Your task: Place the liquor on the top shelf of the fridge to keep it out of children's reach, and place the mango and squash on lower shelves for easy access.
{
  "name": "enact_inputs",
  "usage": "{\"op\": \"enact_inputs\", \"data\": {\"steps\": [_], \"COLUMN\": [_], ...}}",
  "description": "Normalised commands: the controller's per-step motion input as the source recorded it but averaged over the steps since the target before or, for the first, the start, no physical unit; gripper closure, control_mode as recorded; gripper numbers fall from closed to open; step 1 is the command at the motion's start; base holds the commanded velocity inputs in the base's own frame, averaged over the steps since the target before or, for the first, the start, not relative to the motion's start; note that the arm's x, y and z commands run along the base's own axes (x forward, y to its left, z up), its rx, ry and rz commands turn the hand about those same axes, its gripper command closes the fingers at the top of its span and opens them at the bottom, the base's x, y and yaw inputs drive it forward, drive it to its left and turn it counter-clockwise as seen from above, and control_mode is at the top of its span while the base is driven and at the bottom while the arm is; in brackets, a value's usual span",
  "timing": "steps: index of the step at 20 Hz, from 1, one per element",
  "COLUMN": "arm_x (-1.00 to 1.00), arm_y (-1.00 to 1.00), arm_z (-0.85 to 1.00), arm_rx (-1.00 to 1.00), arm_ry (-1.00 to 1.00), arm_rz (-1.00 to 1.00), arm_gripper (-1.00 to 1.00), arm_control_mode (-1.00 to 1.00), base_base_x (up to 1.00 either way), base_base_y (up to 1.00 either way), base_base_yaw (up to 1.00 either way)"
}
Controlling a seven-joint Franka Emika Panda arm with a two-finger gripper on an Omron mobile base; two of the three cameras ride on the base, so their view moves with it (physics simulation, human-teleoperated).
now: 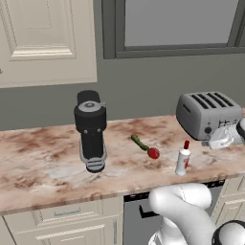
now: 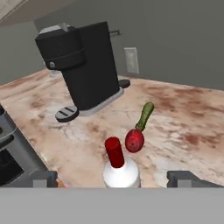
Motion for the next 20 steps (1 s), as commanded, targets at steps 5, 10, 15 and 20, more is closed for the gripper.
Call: {"op": "enact_inputs", "data": {"steps": [5, 10, 15, 20], "arm_x": [0.12, 0.10, 0.21, 0.12], "arm_y": [-0.01, 0.00, 0.00, 0.21], "arm_z": [0.00, -0.12, -0.22, -0.23], "arm_rx": [0.23, 0.10, 0.03, 0.00], "arm_ry": [-0.10, -0.09, -0.05, 0.00], "arm_rz": [0.17, 0.25, 0.18, 0.07], "arm_gripper": [-1.00, -1.00, -1.00, -1.00], "arm_control_mode": [-1.00, -1.00, -1.00, -1.00], "base_base_x": [0.00, 0.00, 0.00, 0.00], "base_base_y": [0.00, 0.00, 0.00, 0.00], "base_base_yaw": [0.00, 0.00, 0.00, 0.00]}}
